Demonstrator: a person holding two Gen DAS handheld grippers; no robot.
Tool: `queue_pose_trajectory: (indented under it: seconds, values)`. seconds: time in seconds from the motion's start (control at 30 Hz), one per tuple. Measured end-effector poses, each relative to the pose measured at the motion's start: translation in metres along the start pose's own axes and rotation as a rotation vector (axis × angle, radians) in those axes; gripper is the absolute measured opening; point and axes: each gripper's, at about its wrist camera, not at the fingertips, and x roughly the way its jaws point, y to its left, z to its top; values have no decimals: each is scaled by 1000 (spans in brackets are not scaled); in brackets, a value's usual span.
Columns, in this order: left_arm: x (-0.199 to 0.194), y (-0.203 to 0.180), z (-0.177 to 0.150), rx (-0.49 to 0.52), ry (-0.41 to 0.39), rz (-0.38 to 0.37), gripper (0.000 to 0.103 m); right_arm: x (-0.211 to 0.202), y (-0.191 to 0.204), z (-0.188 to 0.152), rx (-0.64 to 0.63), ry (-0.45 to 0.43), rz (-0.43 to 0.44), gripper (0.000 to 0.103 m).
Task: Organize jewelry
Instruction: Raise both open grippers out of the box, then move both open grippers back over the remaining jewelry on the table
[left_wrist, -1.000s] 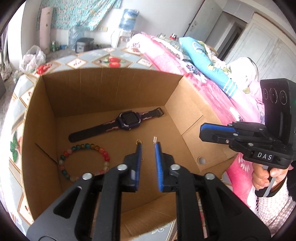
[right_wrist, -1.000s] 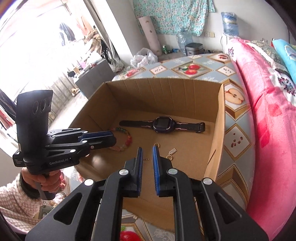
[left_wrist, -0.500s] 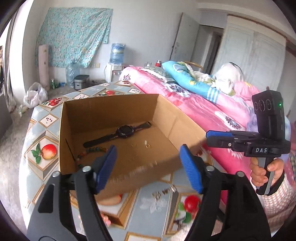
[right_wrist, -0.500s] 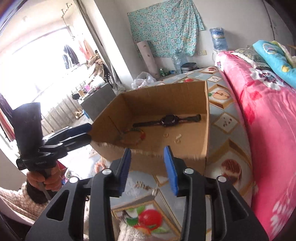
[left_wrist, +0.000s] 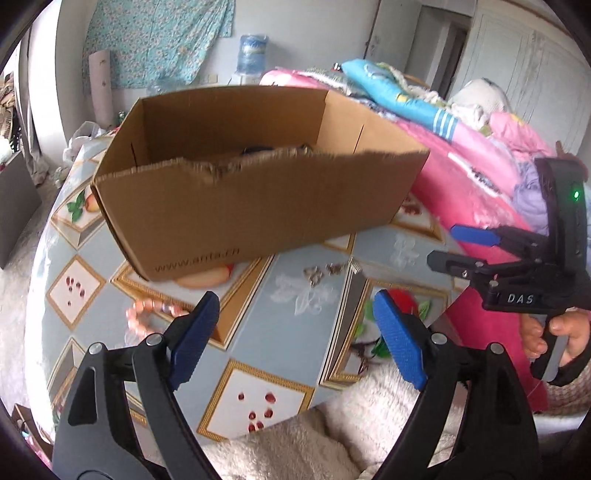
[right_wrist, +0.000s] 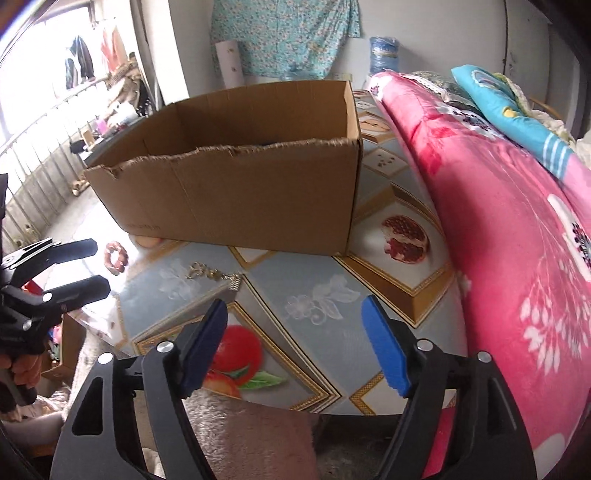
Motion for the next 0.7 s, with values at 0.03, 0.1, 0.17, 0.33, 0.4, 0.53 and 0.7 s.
queue_pose_trajectory:
  seconds: [0.03,0.1,0.17,0.33,0.4,0.53,0.7]
  values:
    - [3,-2,-3,8,10,12,82,2,0,-1,2,8,-8,76]
    - [6,-6,-8,20,16,36,83,3,0,-3,5,11,-17,77]
    - [9,-7,-11,23,22,51,84,2,1,-4,9,8,-29,79]
    - [17,-10,-16,16,44,72,84,2,-1,-3,22,-11,-54,85]
    - [19,-10,-17,15,54,84,84,2,-2,-4,29,-12,-62,87]
    - [21,-10,-19,16,61,98,84,2,-5,-3,44,-29,-98,89]
    - [24,-8,-20,6,57,112,84,-1,-5,1,37,-61,-165,96]
